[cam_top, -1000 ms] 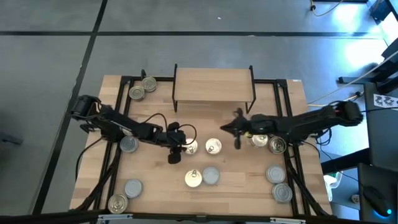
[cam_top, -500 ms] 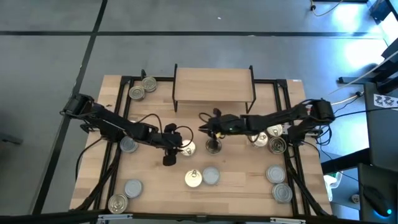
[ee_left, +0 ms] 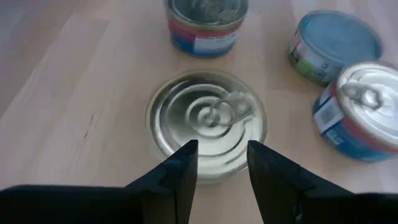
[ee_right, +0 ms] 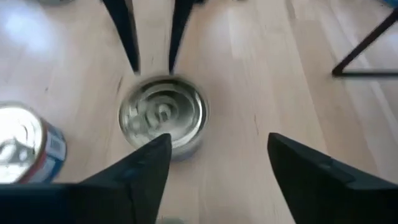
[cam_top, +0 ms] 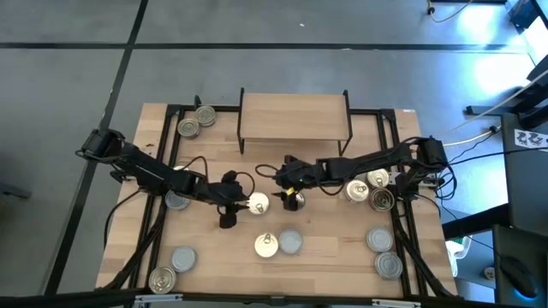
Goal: Stack canned seafood by type on shelf
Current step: Put the blue tuna can on the shelf
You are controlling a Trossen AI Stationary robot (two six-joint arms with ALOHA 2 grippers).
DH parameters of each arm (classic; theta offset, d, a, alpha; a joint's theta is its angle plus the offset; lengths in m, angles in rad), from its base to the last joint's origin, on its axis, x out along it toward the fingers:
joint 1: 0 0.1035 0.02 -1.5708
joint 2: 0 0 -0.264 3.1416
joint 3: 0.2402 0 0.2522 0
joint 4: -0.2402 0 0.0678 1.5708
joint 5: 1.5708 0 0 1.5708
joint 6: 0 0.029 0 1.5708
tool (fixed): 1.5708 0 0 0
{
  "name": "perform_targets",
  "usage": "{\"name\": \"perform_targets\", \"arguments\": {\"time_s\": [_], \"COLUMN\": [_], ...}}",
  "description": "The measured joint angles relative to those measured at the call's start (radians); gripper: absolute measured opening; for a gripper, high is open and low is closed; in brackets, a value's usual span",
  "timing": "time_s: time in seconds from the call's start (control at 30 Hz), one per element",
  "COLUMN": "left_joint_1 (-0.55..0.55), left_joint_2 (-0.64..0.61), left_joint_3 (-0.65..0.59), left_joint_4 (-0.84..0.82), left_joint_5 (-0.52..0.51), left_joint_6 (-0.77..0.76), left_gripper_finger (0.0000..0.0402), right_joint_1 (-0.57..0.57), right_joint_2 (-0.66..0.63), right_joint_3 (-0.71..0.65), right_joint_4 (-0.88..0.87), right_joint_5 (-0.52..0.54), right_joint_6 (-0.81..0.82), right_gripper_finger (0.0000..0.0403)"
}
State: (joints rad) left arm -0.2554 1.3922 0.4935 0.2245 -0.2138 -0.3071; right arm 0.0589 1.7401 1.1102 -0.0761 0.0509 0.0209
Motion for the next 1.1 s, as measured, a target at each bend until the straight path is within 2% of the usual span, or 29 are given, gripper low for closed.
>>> {"name": "perform_targets", "arguments": {"time_s": [0.17,0.33,0.7,1.1], "left_joint_1": [0.001,0.002,-0.022,-0.010], "left_joint_2": [0.016,0.069,0.085,0.083], "left_joint_3": [0.002,0.001,0.000,-0.184], "left_joint_4": [0.072,0.130,0.056,0.358], "left_joint_5": [-0.005,-0.066,-0.087,-0.093], "left_joint_6": [0.048,0.070,0.010,-0.032], "left_gripper_finger": [0.0135,0.0135,0.0135,0.0121], "right_joint_1": [0.000,0.001,0.056,0.052], "right_joint_2": [0.010,0.066,0.141,0.165], "right_joint_3": [-0.001,-0.001,-0.001,0.000], "right_joint_4": [-0.012,0.000,0.086,0.112], "right_joint_5": [-0.018,-0.019,-0.043,-0.033], "right_joint_6": [0.049,0.052,0.084,0.105], "right_gripper_finger": [0.0284,0.0279,0.0278,0.0278]}}
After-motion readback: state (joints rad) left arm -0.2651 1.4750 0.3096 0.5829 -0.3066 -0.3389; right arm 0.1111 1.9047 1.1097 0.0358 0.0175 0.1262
